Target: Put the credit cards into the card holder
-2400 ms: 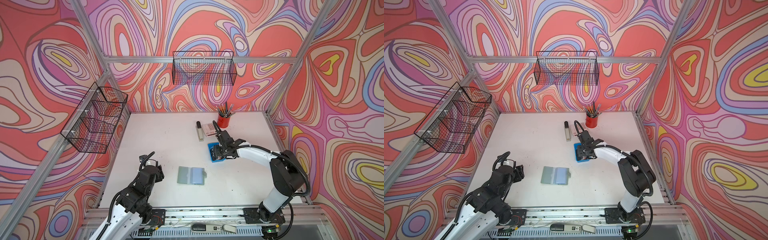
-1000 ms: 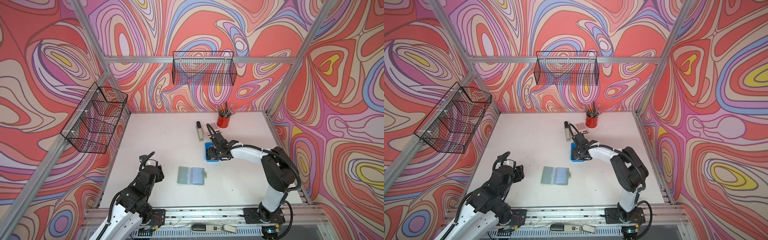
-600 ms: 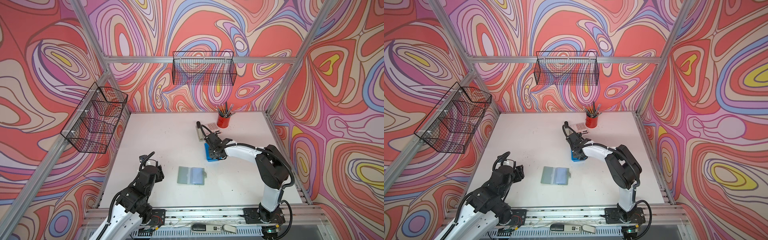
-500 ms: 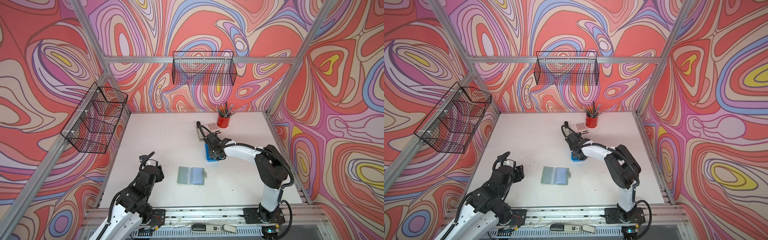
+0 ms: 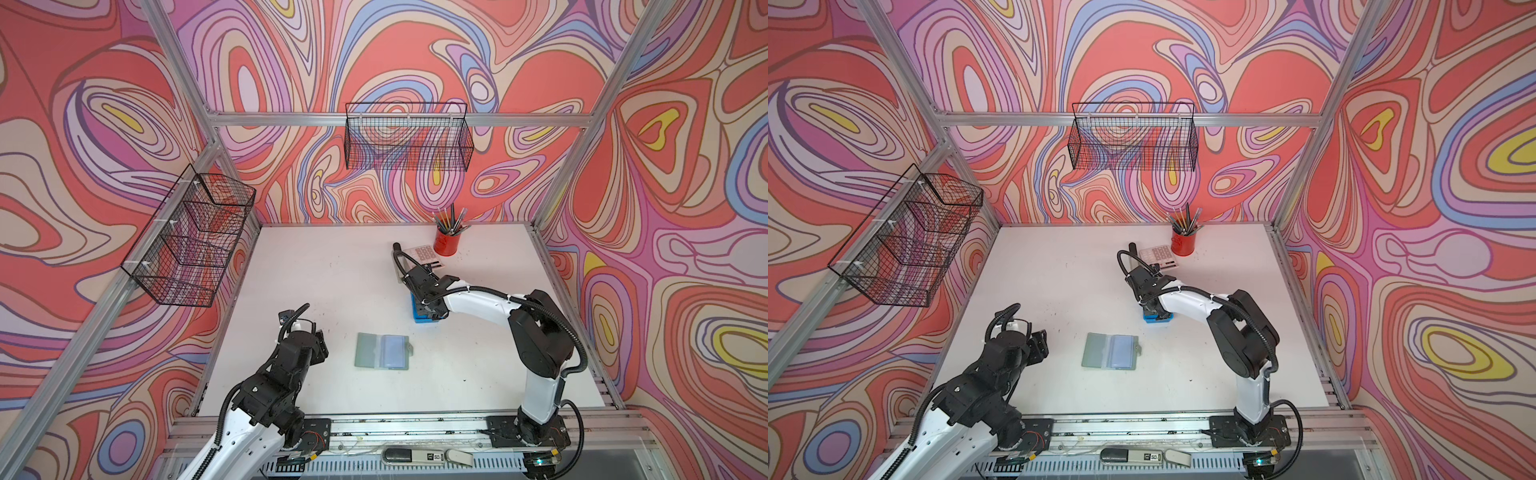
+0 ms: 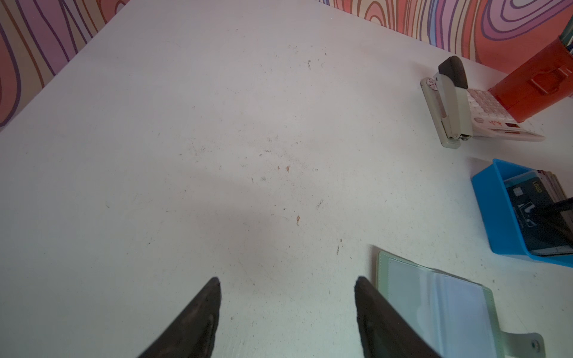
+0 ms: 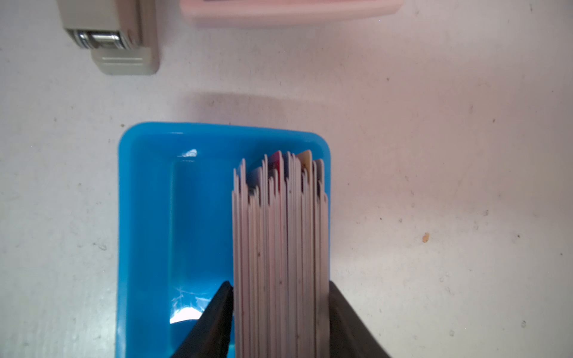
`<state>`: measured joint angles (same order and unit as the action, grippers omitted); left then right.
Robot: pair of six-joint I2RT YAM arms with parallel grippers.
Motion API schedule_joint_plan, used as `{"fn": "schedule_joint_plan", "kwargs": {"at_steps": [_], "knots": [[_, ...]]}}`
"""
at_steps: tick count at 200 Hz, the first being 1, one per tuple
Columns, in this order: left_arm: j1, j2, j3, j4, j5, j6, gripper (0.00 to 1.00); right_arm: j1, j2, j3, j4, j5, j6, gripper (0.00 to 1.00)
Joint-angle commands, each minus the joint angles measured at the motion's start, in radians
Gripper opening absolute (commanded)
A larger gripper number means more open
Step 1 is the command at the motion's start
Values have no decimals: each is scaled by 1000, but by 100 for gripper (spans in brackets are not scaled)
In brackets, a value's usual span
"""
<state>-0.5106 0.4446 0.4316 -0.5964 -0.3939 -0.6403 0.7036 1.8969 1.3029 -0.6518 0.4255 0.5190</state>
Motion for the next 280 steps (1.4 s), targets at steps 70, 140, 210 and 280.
{"fn": "schedule_joint_plan", "kwargs": {"at_steps": [70,140,210,280], "knots": [[4,-15,-10,-24,-6,-12,70,-27,-1,-96,179,-247,-1,44],[4,-20,-11,-25,-6,-11,70,-137,-109,-233,390,-534,-4,39],[4,-19,-10,-24,-8,-13,70,-184,-75,-229,452,-643,-20,54],[4,-16,-10,-24,-8,-12,70,-185,-130,-226,413,-595,-31,54]]}}
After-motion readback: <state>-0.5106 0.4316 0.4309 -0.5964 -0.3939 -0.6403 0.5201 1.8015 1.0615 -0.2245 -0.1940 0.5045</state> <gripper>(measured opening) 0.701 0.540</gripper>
